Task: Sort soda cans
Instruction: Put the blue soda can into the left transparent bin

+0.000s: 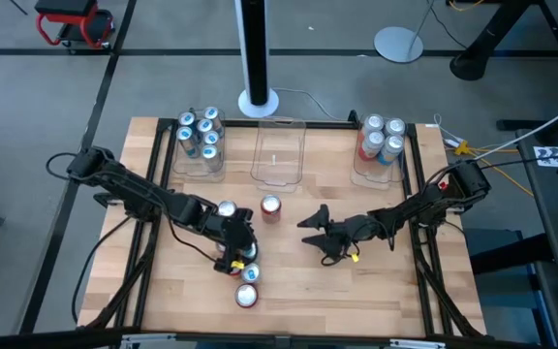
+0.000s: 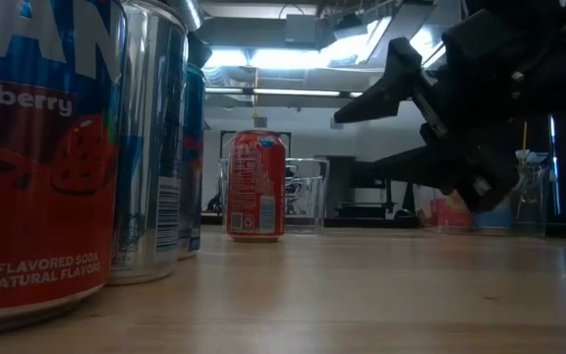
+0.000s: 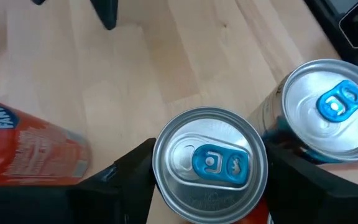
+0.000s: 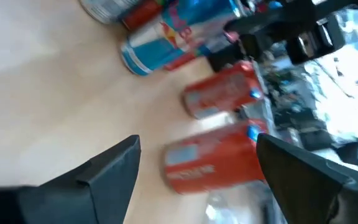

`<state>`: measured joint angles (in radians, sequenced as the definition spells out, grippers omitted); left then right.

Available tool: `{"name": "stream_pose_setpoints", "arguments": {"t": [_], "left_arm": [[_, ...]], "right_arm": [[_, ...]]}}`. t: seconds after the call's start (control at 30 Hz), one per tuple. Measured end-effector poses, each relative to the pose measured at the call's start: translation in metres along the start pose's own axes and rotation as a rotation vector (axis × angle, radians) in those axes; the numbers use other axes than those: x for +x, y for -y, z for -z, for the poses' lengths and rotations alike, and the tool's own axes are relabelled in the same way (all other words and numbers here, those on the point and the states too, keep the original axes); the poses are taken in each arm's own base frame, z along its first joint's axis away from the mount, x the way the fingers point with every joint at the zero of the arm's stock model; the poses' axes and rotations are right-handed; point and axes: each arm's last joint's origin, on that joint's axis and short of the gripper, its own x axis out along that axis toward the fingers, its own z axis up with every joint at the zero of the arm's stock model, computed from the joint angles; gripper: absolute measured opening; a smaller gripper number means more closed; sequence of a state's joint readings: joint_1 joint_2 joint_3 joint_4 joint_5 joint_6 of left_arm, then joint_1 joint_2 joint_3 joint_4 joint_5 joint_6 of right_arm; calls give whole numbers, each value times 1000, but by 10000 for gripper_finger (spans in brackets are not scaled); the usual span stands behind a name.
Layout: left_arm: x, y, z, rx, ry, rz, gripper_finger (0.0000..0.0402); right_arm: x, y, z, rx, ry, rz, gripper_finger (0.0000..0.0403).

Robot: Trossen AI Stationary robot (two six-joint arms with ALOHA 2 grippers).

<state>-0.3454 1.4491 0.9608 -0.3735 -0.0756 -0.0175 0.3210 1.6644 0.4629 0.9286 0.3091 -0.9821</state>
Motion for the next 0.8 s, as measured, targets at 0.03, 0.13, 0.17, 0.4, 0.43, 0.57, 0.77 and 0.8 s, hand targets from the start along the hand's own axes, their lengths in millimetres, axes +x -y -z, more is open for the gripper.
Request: {"name": "stream_pose_setpoints", "arguments": {"t": [0.03,0.13,0.17,0.4,0.43,0.57,0.77,0.8], "left_arm": [[-3,0,-2,4,6,-5,228],[-20,-3,-13,34,21,-69,228],[-28,-4,-16,37,22,-94,228],[-89,-14,-33,8,63,-259,228],[-101,-16,-34,-10,64,-292,228],[-146,-22,-35,-104,80,-406,228],[-197,-32,-17,-298,56,-578,228],[-201,-34,-12,-335,40,-606,228]], "right_arm": [[0,1,0,-17,-19,20,321],[-1,5,0,-57,-63,69,321],[-2,7,0,-64,-79,87,321],[-6,17,-3,-89,-102,135,321],[-6,16,-3,-91,-102,134,321],[-6,16,-3,-73,-103,130,321],[-6,18,-1,-66,-144,163,321],[-6,19,0,-67,-171,177,321]]}}
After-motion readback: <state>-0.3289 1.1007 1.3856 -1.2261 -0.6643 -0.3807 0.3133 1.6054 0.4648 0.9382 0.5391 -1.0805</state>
